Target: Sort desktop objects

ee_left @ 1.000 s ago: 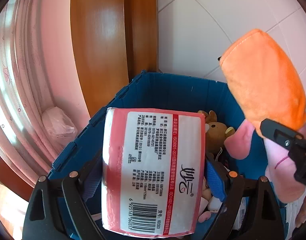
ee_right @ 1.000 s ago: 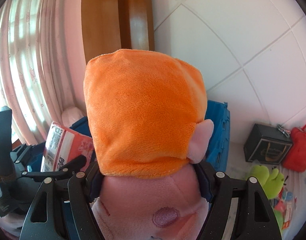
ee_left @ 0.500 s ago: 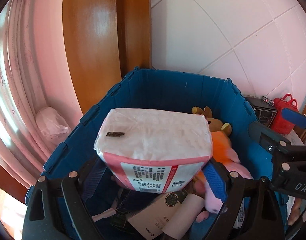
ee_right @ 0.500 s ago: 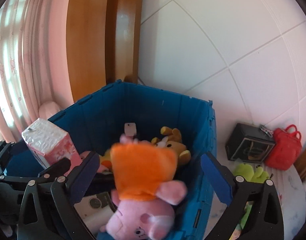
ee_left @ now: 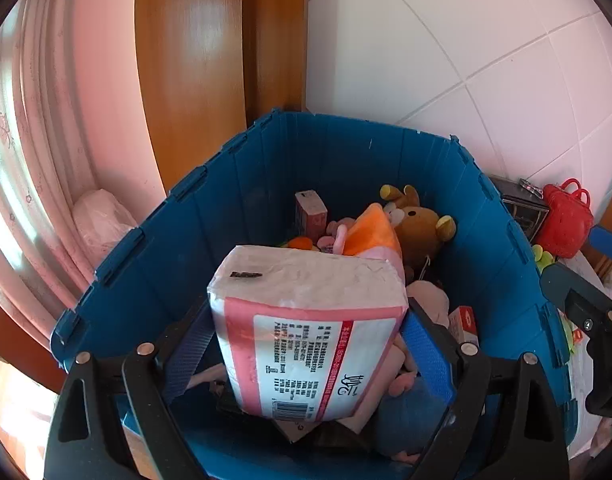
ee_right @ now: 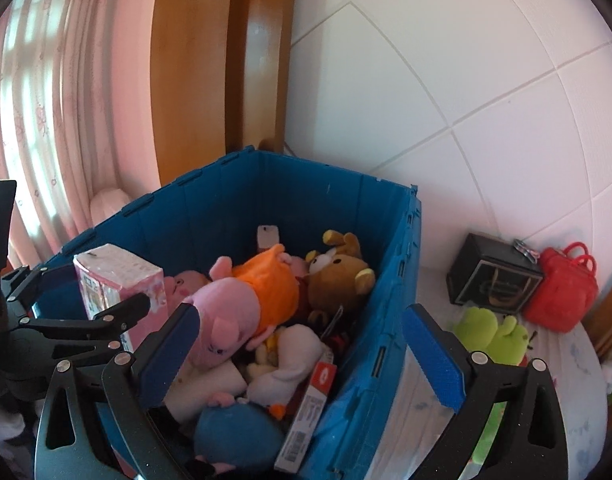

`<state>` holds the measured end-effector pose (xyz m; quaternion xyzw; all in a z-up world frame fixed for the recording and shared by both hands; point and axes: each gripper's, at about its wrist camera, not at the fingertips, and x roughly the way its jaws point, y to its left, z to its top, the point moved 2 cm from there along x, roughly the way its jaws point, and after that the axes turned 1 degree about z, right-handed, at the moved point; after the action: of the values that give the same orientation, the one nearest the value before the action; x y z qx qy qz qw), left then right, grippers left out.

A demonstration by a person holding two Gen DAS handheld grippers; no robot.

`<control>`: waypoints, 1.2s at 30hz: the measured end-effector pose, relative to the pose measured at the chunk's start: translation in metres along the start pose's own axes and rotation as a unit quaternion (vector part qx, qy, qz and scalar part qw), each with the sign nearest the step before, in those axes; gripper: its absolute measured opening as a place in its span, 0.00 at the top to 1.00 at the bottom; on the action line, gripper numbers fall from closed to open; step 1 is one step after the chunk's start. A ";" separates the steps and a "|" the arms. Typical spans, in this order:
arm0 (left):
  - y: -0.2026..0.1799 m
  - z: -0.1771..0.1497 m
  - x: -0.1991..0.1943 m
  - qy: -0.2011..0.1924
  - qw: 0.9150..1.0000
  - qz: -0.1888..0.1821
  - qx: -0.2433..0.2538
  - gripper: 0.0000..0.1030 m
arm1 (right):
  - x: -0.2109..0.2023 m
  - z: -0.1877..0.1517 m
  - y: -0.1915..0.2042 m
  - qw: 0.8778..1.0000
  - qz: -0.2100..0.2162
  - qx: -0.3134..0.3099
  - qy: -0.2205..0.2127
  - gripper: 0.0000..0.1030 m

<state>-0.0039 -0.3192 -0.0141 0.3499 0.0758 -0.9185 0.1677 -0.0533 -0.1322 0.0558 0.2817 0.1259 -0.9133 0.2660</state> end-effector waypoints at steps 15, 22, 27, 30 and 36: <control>0.000 -0.004 -0.049 -0.072 0.997 0.000 -0.007 0.11 | -0.012 -0.023 -0.002 1.000 -0.005 0.008 0.016 0.00; 0.001 -0.023 -0.060 -0.073 0.997 -0.018 -0.018 0.11 | -0.043 -0.036 -0.002 1.000 0.004 0.015 0.000 0.00; -0.005 -0.032 -0.075 -0.084 0.996 -0.022 -0.003 0.11 | -0.062 -0.046 0.000 1.000 0.008 0.021 -0.006 0.00; -0.011 -0.034 -0.083 -0.091 0.995 -0.028 0.006 0.11 | -0.068 -0.048 0.002 1.000 0.002 0.022 -0.006 0.00; -0.017 -0.039 -0.100 -0.104 0.994 -0.027 0.007 0.11 | -0.081 -0.056 -0.004 0.999 -0.017 0.038 -0.002 0.00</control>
<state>0.0839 -0.2675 0.0245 0.2511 0.0606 -0.9547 0.1476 0.0259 -0.0740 0.0579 0.2878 0.0950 -0.9223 0.2399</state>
